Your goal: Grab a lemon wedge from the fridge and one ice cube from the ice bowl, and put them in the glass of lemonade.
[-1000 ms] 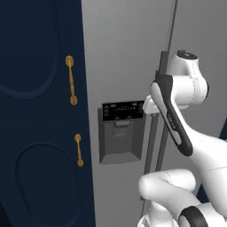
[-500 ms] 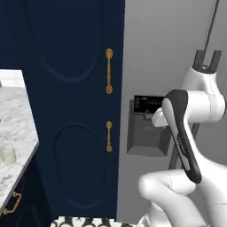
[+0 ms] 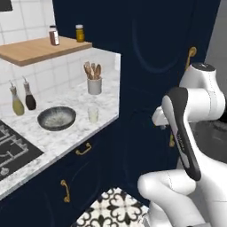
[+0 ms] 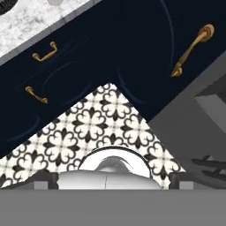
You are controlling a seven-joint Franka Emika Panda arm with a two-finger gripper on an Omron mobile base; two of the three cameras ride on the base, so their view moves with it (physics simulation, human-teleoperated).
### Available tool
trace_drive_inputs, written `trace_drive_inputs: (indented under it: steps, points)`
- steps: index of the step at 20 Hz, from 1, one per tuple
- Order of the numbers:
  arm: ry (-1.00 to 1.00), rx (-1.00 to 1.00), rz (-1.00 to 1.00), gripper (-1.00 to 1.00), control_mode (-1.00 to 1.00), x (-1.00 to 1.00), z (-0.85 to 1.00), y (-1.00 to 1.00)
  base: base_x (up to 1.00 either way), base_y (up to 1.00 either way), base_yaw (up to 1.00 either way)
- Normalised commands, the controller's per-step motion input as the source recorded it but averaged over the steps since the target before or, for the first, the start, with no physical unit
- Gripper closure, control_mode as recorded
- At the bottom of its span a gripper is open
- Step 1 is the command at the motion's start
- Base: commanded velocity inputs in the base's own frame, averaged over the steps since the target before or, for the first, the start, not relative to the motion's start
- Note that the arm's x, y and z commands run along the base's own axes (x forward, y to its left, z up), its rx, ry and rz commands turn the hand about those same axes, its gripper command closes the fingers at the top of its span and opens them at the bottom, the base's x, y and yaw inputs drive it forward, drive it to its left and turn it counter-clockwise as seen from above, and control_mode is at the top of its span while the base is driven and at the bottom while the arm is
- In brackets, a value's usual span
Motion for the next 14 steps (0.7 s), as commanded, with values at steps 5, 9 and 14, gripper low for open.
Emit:
trace_drive_inputs:
  steps: [5,9,14]
  points:
    - [0.00,0.00,0.00,-1.00,1.00,0.00,0.00,0.00,0.22,0.24,0.81]
    - [0.00,0.00,0.00,-1.00,1.00,0.00,0.00,0.00,0.93,-0.08,0.42]
    - [0.00,0.00,0.00,-1.00,1.00,0.00,0.00,0.00,1.00,-0.04,0.16]
